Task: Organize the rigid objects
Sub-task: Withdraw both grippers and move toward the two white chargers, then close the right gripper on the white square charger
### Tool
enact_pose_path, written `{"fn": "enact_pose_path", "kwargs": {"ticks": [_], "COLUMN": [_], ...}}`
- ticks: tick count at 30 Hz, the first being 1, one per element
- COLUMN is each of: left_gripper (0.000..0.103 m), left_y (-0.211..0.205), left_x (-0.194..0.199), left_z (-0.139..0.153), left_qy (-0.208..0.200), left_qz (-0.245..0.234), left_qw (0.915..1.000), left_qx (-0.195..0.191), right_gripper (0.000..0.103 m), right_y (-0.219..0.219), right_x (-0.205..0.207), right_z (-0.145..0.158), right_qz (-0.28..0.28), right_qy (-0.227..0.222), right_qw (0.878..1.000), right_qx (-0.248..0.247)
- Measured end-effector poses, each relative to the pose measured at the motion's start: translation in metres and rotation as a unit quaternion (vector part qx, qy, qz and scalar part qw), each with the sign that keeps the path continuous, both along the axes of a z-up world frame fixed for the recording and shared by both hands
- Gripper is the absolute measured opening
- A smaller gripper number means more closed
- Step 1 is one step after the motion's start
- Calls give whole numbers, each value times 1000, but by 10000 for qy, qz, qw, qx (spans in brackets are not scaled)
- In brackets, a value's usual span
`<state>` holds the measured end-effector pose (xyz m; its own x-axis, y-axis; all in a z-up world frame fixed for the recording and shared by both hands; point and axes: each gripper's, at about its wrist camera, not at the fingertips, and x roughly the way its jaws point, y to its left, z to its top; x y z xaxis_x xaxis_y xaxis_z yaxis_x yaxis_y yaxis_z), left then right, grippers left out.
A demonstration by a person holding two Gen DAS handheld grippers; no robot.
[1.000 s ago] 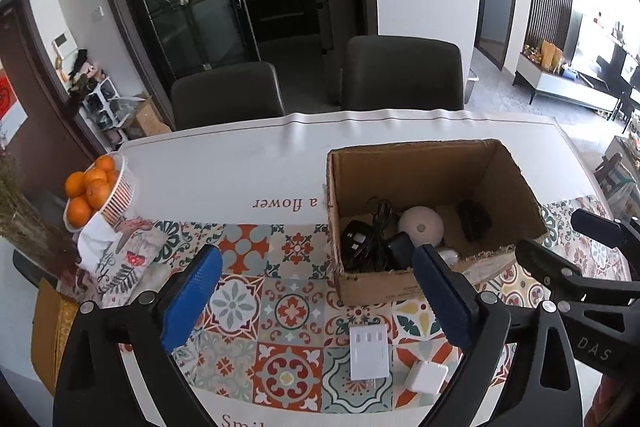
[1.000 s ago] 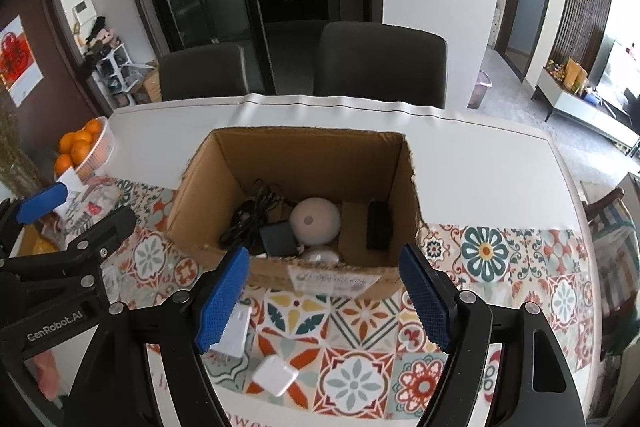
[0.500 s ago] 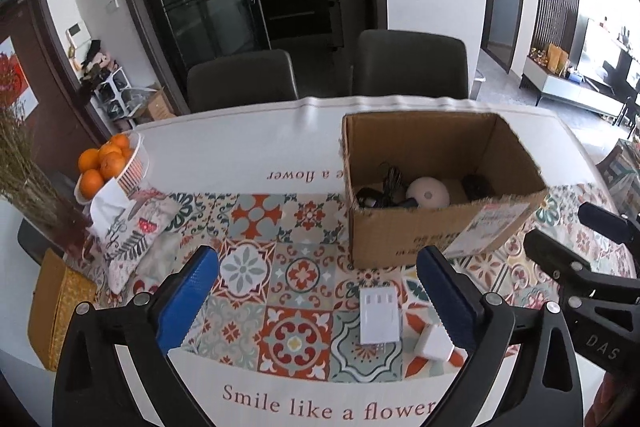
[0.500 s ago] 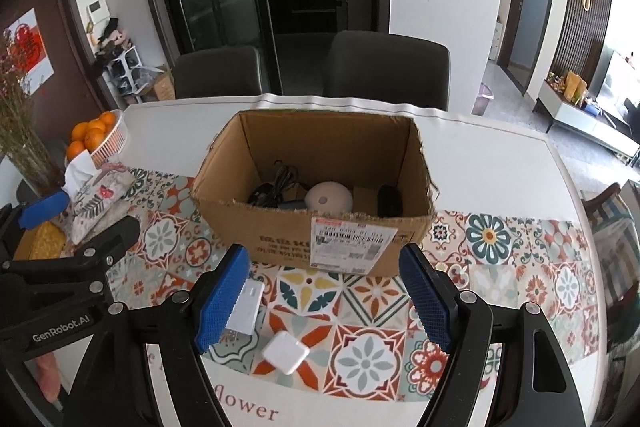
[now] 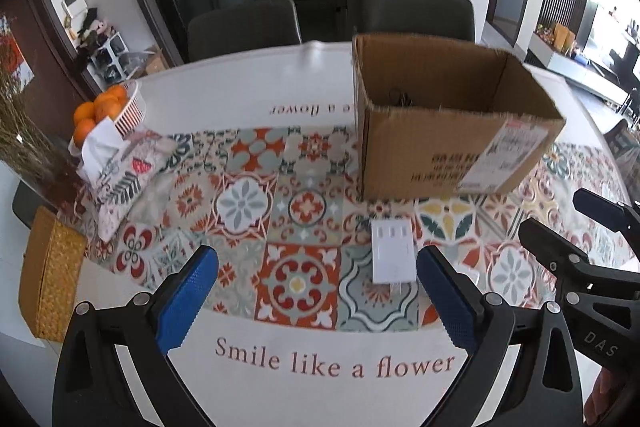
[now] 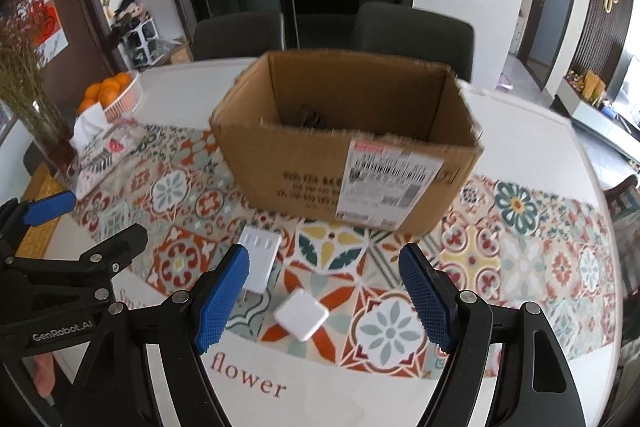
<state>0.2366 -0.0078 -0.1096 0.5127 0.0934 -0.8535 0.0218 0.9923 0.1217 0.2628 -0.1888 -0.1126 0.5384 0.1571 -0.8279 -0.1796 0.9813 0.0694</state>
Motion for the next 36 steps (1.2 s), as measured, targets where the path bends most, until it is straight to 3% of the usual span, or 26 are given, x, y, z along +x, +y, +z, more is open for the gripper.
{"fn": "enact_pose_path", "kwargs": {"ticks": [22, 36], "left_gripper": [101, 101], "left_y": [17, 23], "left_x": [-13, -2], "left_z": [-89, -126], "left_qy": [1103, 1466], "left_qz": [171, 259], "left_qw": [9937, 9888], "left_qx": [57, 109], "right_gripper": [77, 77], "right_y": [22, 26], "right_x": [-4, 10], "right_z": [-84, -134], "right_qz": [464, 515], "right_qy": [911, 1488], "right_qw": [9947, 9875], "right_qx": [-117, -76]}}
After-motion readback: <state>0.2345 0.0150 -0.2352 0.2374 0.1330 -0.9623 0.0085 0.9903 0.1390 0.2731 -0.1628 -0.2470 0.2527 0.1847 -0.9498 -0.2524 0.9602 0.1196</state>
